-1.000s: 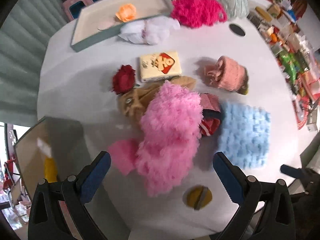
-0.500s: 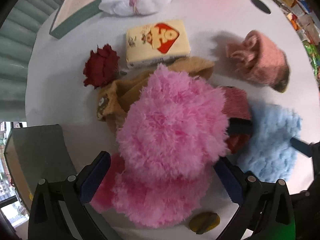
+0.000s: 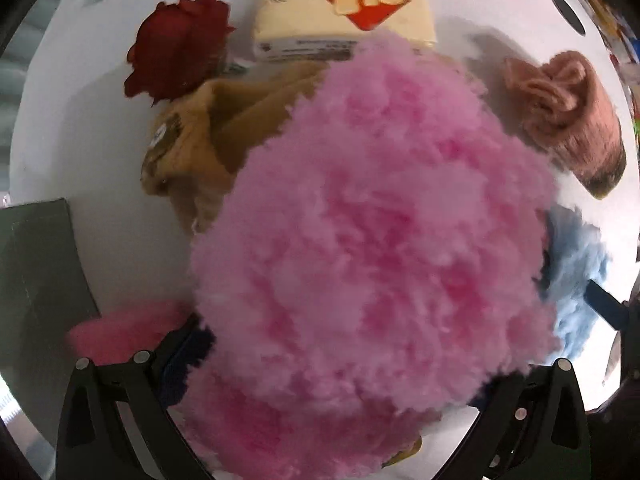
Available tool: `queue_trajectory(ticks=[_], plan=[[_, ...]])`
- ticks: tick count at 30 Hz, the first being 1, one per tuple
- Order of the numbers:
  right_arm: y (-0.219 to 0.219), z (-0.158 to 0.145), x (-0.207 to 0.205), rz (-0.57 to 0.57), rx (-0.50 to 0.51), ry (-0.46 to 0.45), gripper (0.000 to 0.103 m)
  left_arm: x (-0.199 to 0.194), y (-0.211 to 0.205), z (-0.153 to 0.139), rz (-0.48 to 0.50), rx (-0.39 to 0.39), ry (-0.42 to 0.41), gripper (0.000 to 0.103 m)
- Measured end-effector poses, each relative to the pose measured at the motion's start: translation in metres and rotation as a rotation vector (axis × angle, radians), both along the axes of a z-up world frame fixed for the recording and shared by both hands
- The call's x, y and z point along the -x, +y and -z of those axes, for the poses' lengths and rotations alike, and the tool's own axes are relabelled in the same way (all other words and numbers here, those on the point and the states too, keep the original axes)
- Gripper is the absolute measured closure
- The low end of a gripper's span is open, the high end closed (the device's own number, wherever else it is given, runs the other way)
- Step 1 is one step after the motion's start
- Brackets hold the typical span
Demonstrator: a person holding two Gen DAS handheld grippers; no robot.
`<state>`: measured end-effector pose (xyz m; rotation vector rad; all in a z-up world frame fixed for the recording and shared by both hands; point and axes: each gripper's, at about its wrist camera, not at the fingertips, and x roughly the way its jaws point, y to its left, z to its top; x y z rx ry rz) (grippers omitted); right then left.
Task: Organize soft objects
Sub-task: 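Grasp the pink fluffy toy with the left tool while the right tool grasps the blue fluffy mat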
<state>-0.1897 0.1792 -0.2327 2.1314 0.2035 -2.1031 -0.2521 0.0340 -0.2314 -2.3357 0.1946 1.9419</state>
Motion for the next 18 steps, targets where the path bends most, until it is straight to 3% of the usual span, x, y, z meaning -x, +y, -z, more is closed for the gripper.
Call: queue_trajectory(ticks=[3, 4, 5, 7, 8, 9, 10, 11, 12, 18], plan=[[-0.003, -0.003, 0.003, -0.001, 0.001, -0.015, 0.004, -0.001, 0.009, 0.000, 0.044, 0.024, -0.014, 0.000], [-0.004, -0.003, 0.005, -0.003, 0.002, -0.015, 0.006, -0.004, 0.012, -0.004, 0.059, 0.035, 0.010, 0.005], [-0.004, -0.006, 0.003, -0.008, 0.004, -0.012, 0.013, -0.007, 0.015, -0.008, 0.070, 0.027, 0.025, 0.017], [0.000, -0.019, 0.013, -0.018, -0.002, 0.000, 0.030, -0.013, 0.022, -0.016, 0.091, 0.008, 0.046, 0.036], [0.000, -0.024, 0.013, -0.028, -0.001, 0.007, 0.045, -0.015, 0.025, -0.019, 0.099, 0.012, 0.054, 0.047], [0.002, -0.027, 0.012, -0.036, -0.002, 0.016, 0.060, -0.017, 0.025, -0.020, 0.101, 0.016, 0.056, 0.050], [0.004, -0.030, 0.012, -0.047, 0.009, 0.014, 0.068, -0.019, 0.023, -0.023, 0.097, 0.026, 0.060, 0.053], [0.005, -0.032, 0.012, -0.056, 0.009, 0.008, 0.085, -0.018, 0.021, -0.026, 0.086, 0.025, 0.068, 0.058], [0.006, -0.033, 0.013, -0.060, 0.015, 0.000, 0.094, -0.020, 0.021, -0.032, 0.072, 0.018, 0.080, 0.058], [0.037, -0.052, 0.009, 0.072, 0.191, -0.058, 0.095, -0.038, 0.009, -0.068, 0.046, -0.009, 0.142, 0.058]])
